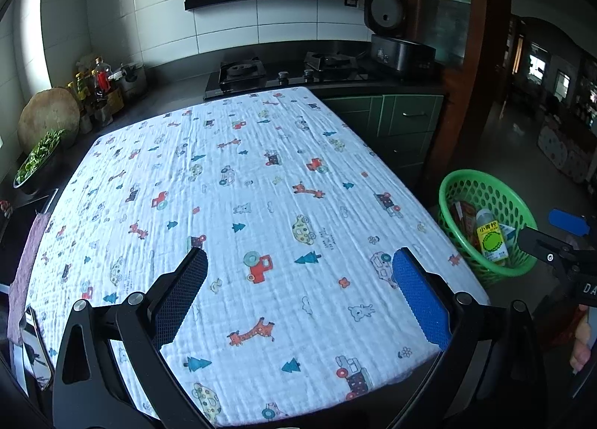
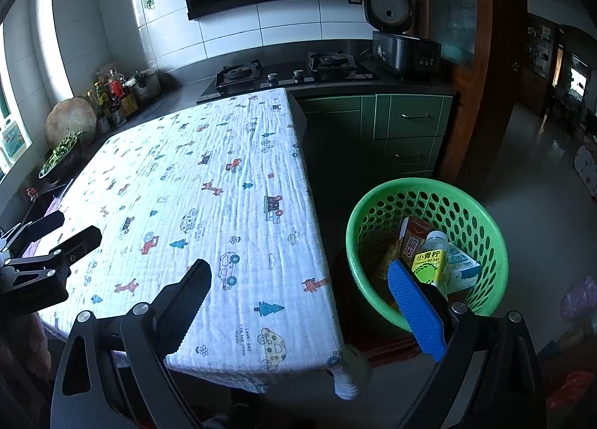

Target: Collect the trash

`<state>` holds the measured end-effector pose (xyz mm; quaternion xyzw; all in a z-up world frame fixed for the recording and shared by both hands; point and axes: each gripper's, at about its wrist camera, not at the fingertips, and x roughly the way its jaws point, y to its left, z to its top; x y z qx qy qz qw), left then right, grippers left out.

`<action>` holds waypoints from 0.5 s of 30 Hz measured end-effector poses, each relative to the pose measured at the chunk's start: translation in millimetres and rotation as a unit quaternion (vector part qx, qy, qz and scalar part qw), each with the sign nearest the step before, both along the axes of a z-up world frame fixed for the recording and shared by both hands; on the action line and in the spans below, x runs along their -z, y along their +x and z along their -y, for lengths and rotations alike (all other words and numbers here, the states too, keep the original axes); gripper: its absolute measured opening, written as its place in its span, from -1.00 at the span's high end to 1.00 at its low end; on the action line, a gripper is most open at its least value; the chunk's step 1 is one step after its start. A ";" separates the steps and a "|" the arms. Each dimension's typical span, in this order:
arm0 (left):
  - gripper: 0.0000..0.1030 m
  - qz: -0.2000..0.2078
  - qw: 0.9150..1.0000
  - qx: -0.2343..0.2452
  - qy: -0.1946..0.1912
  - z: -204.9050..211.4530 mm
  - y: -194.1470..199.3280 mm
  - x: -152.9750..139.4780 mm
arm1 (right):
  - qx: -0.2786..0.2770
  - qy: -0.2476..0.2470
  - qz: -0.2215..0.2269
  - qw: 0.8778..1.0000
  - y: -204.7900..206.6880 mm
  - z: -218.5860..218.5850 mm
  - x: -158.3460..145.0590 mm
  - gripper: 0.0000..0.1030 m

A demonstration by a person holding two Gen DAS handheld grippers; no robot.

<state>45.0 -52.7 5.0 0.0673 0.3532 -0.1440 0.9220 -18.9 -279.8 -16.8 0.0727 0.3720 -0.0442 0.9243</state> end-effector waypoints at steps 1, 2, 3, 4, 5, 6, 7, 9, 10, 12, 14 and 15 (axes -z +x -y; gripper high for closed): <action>-0.90 0.000 1.000 0.001 0.000 0.4 0.2 0.1 | 0.000 -0.001 0.000 1.000 -0.1 0.1 0.0 -0.80; -0.90 0.000 1.000 0.000 0.001 0.5 0.3 0.3 | 0.000 -0.001 0.000 1.000 -0.2 0.4 0.0 -0.80; -0.90 0.000 1.000 0.001 0.001 0.6 0.3 0.2 | 0.000 0.000 0.000 1.000 -0.1 0.6 0.0 -0.80; -0.90 0.000 1.000 0.001 0.001 0.7 0.4 0.2 | 0.000 0.001 0.000 1.000 0.0 0.8 0.0 -0.80; -0.90 0.000 1.000 0.001 0.001 0.7 0.7 0.3 | 0.000 0.000 0.000 1.000 0.0 0.3 0.1 -0.80; -0.90 0.000 1.000 0.001 0.001 0.7 0.5 0.3 | 0.000 -0.001 0.000 1.000 0.1 0.3 0.2 -0.80; -0.90 0.000 1.000 0.001 0.001 0.7 0.6 0.2 | 0.000 0.000 0.000 1.000 0.2 0.2 0.2 -0.80; -0.90 0.000 1.000 0.001 0.001 0.7 0.8 0.3 | 0.000 0.000 0.000 1.000 0.2 0.3 0.4 -0.80; -0.90 0.000 1.000 0.001 0.002 0.7 0.7 0.4 | 0.000 -0.001 0.000 1.000 0.3 0.3 0.4 -0.80; -0.90 0.000 1.000 0.000 0.002 0.7 1.1 0.4 | 0.000 0.000 0.000 1.000 0.4 0.4 0.5 -0.80; -0.90 0.000 1.000 0.000 0.002 0.7 1.3 0.3 | 0.000 0.001 0.001 1.000 0.2 0.6 0.5 -0.80; -0.90 0.000 1.000 -0.001 0.002 0.7 1.6 0.4 | 0.000 0.001 0.001 1.000 0.3 0.7 0.3 -0.80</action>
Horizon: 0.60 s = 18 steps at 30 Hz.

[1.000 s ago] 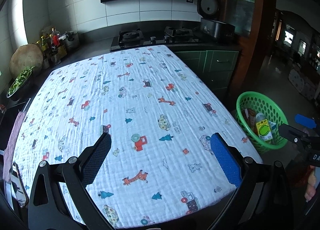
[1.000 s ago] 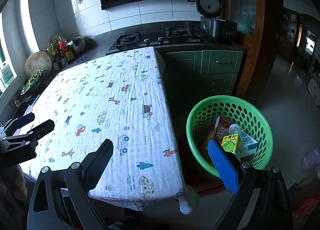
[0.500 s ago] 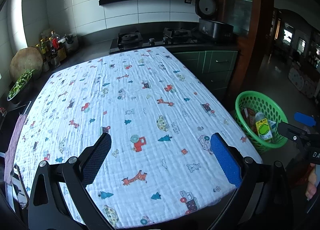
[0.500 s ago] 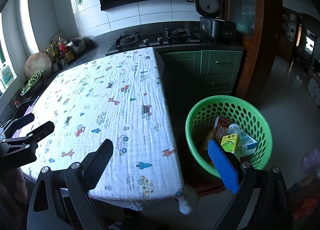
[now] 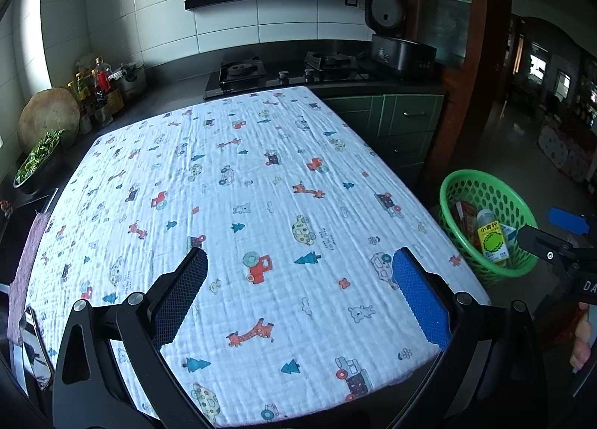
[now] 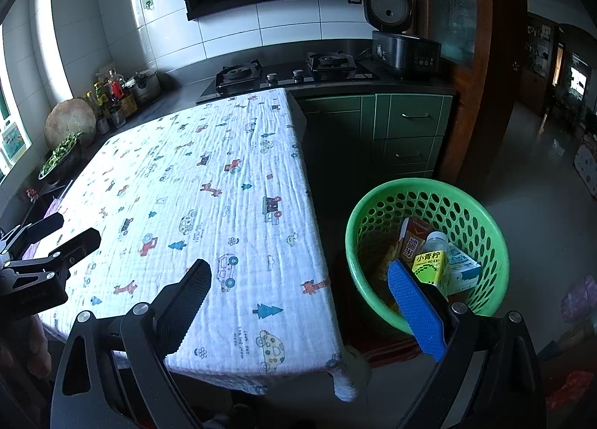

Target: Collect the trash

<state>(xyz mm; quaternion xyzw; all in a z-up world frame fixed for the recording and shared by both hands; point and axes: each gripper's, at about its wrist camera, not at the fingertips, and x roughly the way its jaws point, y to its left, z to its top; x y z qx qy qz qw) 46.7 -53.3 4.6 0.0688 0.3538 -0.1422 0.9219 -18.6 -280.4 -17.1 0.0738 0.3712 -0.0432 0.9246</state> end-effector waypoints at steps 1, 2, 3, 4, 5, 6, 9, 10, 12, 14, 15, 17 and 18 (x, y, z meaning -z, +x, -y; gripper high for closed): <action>-0.90 0.000 1.000 0.000 0.000 0.0 0.0 -0.2 | 0.000 0.000 0.000 1.000 0.5 0.0 -0.3 -0.80; -0.90 0.000 1.000 0.000 0.000 0.0 -0.1 -0.1 | -0.001 0.000 0.000 1.000 0.8 -0.2 -0.4 -0.80; -0.90 0.000 1.000 0.000 0.000 0.1 0.1 0.0 | -0.001 0.000 0.000 1.000 1.8 -0.2 -0.3 -0.80; -0.90 0.000 1.000 0.001 0.001 0.1 0.0 0.0 | -0.001 0.001 0.000 1.000 1.8 -0.3 -0.3 -0.80; -0.90 0.000 1.000 0.001 0.000 0.1 -0.1 0.0 | -0.002 0.001 0.000 1.000 2.5 -0.4 -0.1 -0.80; -0.90 0.000 1.000 0.001 0.001 0.3 0.5 0.1 | -0.002 0.001 -0.001 1.000 3.3 -0.7 0.1 -0.80; -0.90 -0.001 1.000 0.000 0.002 0.8 1.1 0.2 | -0.002 0.001 -0.001 1.000 3.8 -0.4 0.3 -0.80; -0.90 -0.001 1.000 0.001 0.001 0.8 1.1 0.2 | -0.002 0.002 -0.001 1.000 3.8 -0.3 0.4 -0.80; -0.90 0.000 1.000 0.000 0.002 0.9 1.0 0.2 | -0.002 0.001 -0.001 1.000 3.8 -0.1 0.4 -0.80; -0.90 -0.001 1.000 0.000 0.002 1.0 1.1 0.4 | -0.002 0.002 -0.001 1.000 4.2 0.4 0.6 -0.80; -0.90 -0.001 1.000 0.000 0.002 1.0 1.8 0.7 | -0.002 0.002 -0.001 1.000 3.7 0.5 0.6 -0.80; -0.90 -0.002 1.000 0.001 0.002 1.6 0.9 0.7 | -0.002 0.001 0.000 1.000 3.7 0.9 0.7 -0.80; -0.90 -0.001 1.000 0.001 0.002 1.3 0.8 0.6 | -0.002 0.002 0.000 1.000 4.4 1.3 1.4 -0.80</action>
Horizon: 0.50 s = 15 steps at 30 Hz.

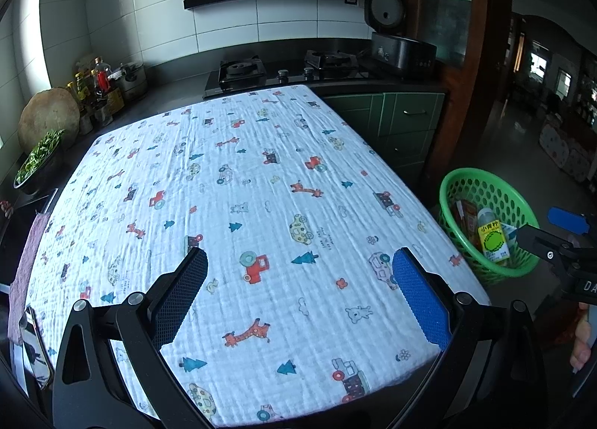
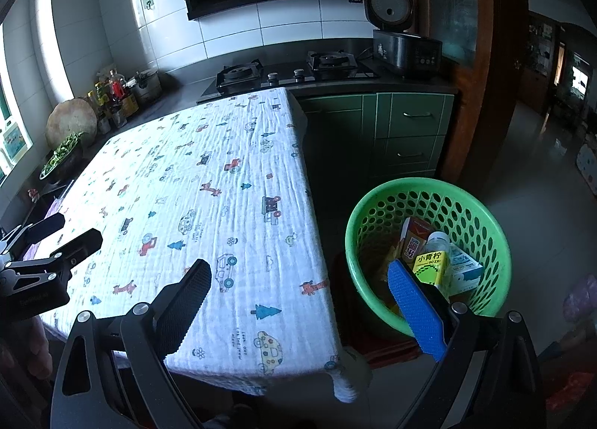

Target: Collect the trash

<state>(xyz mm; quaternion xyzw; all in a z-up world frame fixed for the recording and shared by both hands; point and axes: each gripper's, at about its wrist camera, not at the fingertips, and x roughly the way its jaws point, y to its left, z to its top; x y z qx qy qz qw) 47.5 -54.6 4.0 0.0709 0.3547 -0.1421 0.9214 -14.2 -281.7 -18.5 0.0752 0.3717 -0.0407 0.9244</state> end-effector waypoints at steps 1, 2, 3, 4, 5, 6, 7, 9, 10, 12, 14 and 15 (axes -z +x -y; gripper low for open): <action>-0.90 0.000 1.000 0.000 0.000 0.2 0.3 0.1 | 0.000 0.000 0.000 1.000 -0.1 0.0 0.0 -0.80; -0.90 0.000 1.000 0.000 0.000 0.2 0.3 0.2 | 0.000 -0.001 0.000 1.000 0.0 0.1 0.0 -0.80; -0.90 -0.001 1.000 -0.001 0.000 -0.2 1.0 0.5 | 0.000 -0.001 0.000 1.000 0.0 0.3 0.0 -0.80; -0.90 -0.001 1.000 0.000 -0.001 0.1 0.4 0.4 | 0.000 0.000 0.000 1.000 0.1 0.4 0.2 -0.80; -0.90 -0.002 1.000 -0.001 -0.001 0.7 0.3 0.8 | 0.000 -0.001 0.000 1.000 0.2 0.4 0.2 -0.80; -0.90 -0.002 1.000 -0.001 -0.001 0.9 0.5 1.1 | 0.000 -0.001 0.000 1.000 0.4 0.3 0.3 -0.80; -0.90 -0.002 1.000 -0.002 -0.001 1.0 0.9 1.3 | 0.000 -0.001 0.000 1.000 -0.2 0.6 0.1 -0.80; -0.90 -0.003 1.000 -0.002 -0.001 2.2 1.3 1.6 | 0.000 0.000 -0.001 1.000 -0.1 0.5 0.1 -0.80; -0.90 -0.005 1.000 -0.001 -0.002 2.5 1.8 1.9 | 0.000 0.000 -0.001 1.000 -0.2 0.4 0.1 -0.80; -0.90 -0.003 1.000 -0.004 -0.002 2.7 2.2 2.7 | -0.001 0.000 -0.001 1.000 0.9 1.3 2.2 -0.80; -0.89 0.002 1.000 -0.007 0.002 4.2 1.3 3.3 | -0.002 0.001 -0.002 1.000 1.3 2.2 3.2 -0.80; -0.89 0.003 1.000 -0.008 0.004 4.5 1.4 3.5 | -0.002 0.002 -0.002 1.000 1.8 2.7 4.0 -0.80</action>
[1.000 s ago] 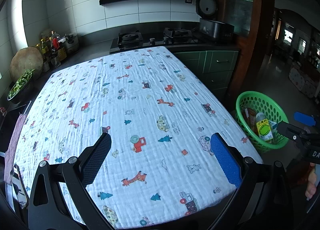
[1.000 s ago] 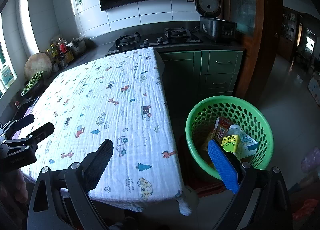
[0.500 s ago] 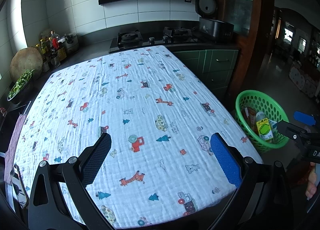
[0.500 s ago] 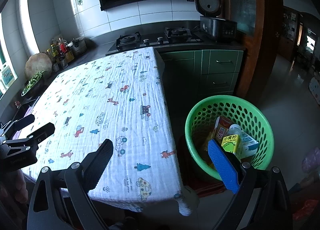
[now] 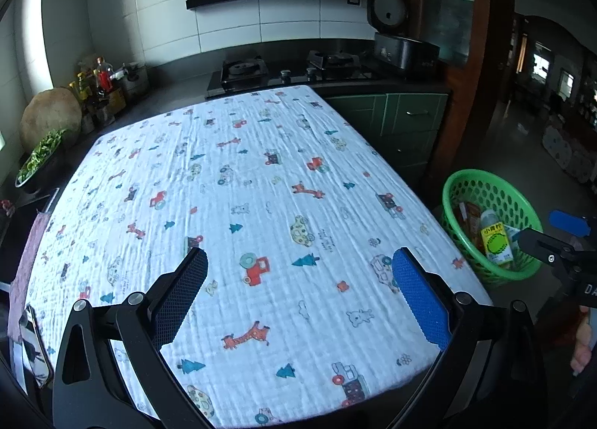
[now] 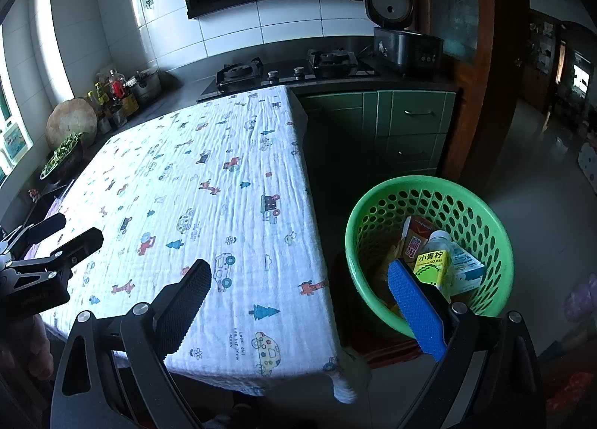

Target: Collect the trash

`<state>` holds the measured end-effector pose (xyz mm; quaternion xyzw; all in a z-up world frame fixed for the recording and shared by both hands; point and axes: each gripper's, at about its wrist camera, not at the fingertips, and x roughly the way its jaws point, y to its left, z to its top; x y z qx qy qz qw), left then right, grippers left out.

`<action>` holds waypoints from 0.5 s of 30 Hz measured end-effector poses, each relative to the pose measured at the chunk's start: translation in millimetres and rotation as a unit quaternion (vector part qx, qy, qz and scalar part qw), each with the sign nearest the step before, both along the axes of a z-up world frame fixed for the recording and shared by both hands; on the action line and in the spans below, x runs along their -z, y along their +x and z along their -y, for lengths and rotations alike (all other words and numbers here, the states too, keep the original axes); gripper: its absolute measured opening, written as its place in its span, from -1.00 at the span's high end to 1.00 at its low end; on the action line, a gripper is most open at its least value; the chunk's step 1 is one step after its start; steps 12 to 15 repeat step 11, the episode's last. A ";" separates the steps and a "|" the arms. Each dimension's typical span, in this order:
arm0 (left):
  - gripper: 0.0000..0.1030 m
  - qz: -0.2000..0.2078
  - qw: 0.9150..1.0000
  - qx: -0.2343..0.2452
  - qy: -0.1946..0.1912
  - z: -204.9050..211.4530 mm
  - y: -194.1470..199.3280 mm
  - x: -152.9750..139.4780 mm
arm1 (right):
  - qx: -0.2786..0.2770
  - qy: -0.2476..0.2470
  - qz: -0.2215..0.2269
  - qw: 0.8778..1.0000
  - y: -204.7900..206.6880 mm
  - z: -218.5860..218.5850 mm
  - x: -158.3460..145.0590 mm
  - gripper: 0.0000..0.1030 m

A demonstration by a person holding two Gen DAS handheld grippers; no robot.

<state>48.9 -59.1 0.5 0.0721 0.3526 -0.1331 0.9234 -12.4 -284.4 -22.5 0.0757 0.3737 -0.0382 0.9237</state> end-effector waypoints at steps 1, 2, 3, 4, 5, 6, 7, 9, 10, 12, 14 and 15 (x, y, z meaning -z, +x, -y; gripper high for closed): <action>-0.89 0.000 1.000 0.000 0.000 1.1 0.2 0.0 | 0.000 0.000 0.000 1.000 0.3 0.3 0.8 -0.80; -0.89 0.000 1.000 0.000 0.000 2.0 0.5 -0.1 | 0.000 0.000 0.000 1.000 0.5 0.4 1.3 -0.80; -0.90 0.000 1.000 0.001 0.001 2.7 0.7 -0.2 | 0.000 0.001 -0.001 1.000 0.4 0.2 0.7 -0.80; -0.90 -0.001 1.000 0.002 0.002 3.5 0.8 -0.3 | 0.001 0.001 0.000 1.000 0.3 0.1 0.6 -0.80; -0.90 -0.001 1.000 0.002 0.002 3.8 0.8 -0.3 | 0.001 0.001 -0.001 1.000 0.4 0.1 0.6 -0.80; -0.90 0.000 1.000 0.001 0.003 4.3 0.4 -0.4 | 0.001 0.001 -0.001 1.000 0.7 0.6 1.3 -0.80; -0.90 0.001 1.000 0.002 0.004 4.8 0.1 -0.7 | 0.001 0.001 -0.002 1.000 0.9 0.8 1.8 -0.80; -0.90 0.002 1.000 0.003 0.003 6.1 0.1 -1.0 | 0.001 0.001 0.000 1.000 0.9 1.3 1.7 -0.80; -0.90 0.002 1.000 0.003 0.004 6.3 0.0 -1.0 | 0.000 0.002 0.000 1.000 0.8 1.7 2.1 -0.80; -0.90 0.003 1.000 0.004 0.005 6.7 -0.1 -1.0 | 0.000 0.002 0.000 1.000 1.2 1.7 2.8 -0.80; -0.90 0.003 1.000 0.004 0.005 6.7 -0.1 -1.0 | 0.000 0.002 0.000 1.000 1.2 1.7 2.8 -0.80; -0.90 0.003 1.000 0.004 0.005 6.7 -0.1 -1.0 | 0.000 0.002 0.000 1.000 1.2 1.7 2.8 -0.80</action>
